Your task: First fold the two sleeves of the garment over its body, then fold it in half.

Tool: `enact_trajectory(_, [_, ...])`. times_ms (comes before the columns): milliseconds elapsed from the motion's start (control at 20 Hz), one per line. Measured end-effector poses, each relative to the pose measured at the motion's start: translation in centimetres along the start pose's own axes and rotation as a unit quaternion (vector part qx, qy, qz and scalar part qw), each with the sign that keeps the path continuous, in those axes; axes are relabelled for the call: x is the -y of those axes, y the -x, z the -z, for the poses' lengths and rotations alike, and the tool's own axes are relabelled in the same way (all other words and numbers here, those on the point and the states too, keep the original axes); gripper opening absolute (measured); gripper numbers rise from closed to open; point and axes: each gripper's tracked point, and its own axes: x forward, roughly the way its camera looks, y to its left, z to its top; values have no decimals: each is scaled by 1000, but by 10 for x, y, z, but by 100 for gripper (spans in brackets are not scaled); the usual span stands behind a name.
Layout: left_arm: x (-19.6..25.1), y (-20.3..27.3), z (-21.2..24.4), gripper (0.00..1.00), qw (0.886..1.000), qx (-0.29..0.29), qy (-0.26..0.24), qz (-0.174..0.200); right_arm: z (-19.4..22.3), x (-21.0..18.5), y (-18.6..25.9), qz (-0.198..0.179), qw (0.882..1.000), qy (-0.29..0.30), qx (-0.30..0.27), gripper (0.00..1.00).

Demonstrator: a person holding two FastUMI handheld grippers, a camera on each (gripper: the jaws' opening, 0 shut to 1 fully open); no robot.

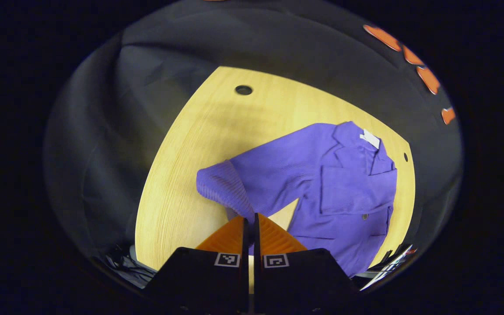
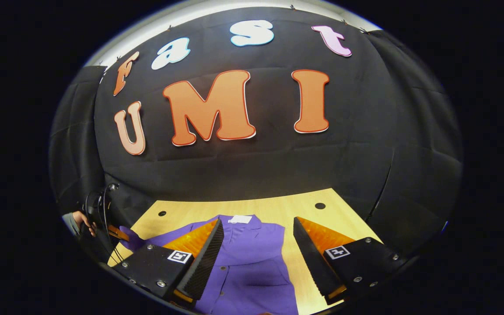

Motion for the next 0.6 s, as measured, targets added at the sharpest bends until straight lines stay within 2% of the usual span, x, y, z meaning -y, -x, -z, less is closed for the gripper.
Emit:
enact_trajectory(100, [40, 8, -11, 6, 999, 10, -29, 16, 5, 7, 6, 6, 1000, 22, 2, 95])
enact_trajectory(250, [89, 15, -35, 6, 996, 30, -88, 12, 9, 14, 14, 8, 999, 42, 2, 95])
enact_trajectory(450, [167, 30, -47, 6, 989, 37, -138, 49, 15, 28, 24, 13, 999, 46, 6, 95])
enact_trajectory(600, [215, 30, -53, 6, 982, 41, -172, 61, 20, 32, 33, 12, 999, 36, 3, 95])
